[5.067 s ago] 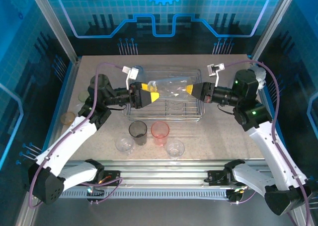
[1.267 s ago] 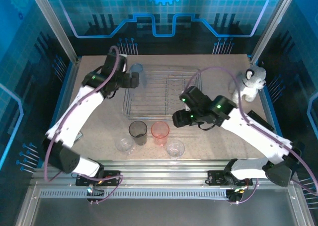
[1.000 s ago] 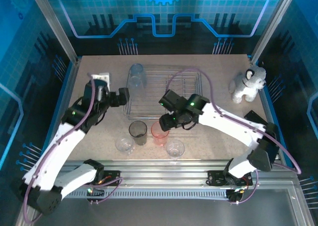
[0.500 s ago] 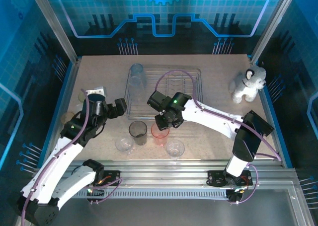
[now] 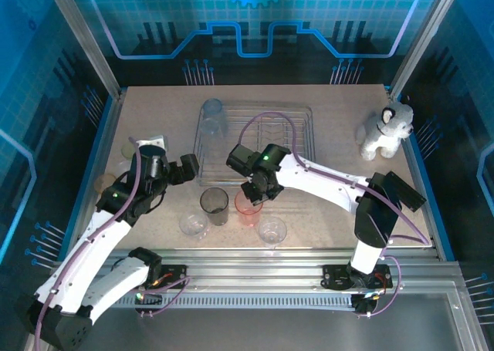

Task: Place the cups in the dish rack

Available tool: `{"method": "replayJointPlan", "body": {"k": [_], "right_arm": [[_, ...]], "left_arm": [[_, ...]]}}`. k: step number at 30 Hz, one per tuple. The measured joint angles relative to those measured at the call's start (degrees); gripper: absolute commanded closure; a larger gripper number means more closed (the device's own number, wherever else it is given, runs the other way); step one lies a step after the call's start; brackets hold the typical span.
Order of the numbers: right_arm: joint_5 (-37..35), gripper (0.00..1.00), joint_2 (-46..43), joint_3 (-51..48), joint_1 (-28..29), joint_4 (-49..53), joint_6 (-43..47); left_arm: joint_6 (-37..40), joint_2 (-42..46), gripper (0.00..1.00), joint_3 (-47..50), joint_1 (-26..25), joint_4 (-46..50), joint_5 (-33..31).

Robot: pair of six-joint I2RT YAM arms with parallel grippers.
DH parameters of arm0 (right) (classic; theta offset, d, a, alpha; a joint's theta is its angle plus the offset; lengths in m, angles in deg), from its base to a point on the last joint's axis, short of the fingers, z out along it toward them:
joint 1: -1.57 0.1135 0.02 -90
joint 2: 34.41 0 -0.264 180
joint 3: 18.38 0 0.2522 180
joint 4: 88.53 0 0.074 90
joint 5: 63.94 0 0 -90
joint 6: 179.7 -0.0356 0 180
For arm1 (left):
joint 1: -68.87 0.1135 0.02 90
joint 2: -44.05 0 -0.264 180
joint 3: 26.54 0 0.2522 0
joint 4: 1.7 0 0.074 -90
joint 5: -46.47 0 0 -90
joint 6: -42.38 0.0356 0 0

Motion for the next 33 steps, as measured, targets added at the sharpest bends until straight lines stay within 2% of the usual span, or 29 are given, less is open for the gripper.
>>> {"method": "replayJointPlan", "body": {"k": [2, 9, 13, 16, 19, 21, 25, 27, 33], "right_arm": [[-0.2, 1.00, 0.0, 0.7, 0.0, 0.7, 0.2], [-1.6, 1.00, -2.9, 2.3, -0.2, 3.2, 1.7], [-0.7, 1.00, -11.3, 1.7, -0.9, 1.7, 4.5], [2.3, 1.00, -22.3, -1.4, -3.0, -2.8, 6.3], [9.0, 1.00, -33.7, -6.1, -9.3, -8.2, 6.6], [16.0, 1.00, -40.4, -9.9, -17.0, -12.7, 5.9], [28.5, 1.00, -47.1, -15.5, -28.0, -21.0, 3.1], [34.9, 1.00, -48.1, -17.0, -31.0, -25.7, 0.9], [47.1, 1.00, -46.8, -19.6, -31.9, -38.7, -5.4]], "left_arm": [[0.0, 0.1, 0.01, 0.0, 0.0, -0.1, 0.5], [0.3, 3.2, 0.01, 0.0, 0.0, -1.3, 3.6], [0.5, 4.9, 0.01, 0.0, 0.0, -4.0, 8.5], [0.7, 6.4, 0.01, 0.0, 0.0, -8.1, 14.6], [0.6, 8.0, 0.01, 0.0, 0.0, -14.4, 22.7], [0.2, 8.3, 0.01, 0.0, 0.0, -19.5, 29.0], [-1.9, 6.8, 0.00, 0.0, 0.0, -28.1, 39.9], [-3.7, 5.3, 0.01, 0.0, 0.0, -31.9, 44.5], [-7.9, 1.4, 0.00, 0.0, 0.0, -38.5, 53.1]]}}
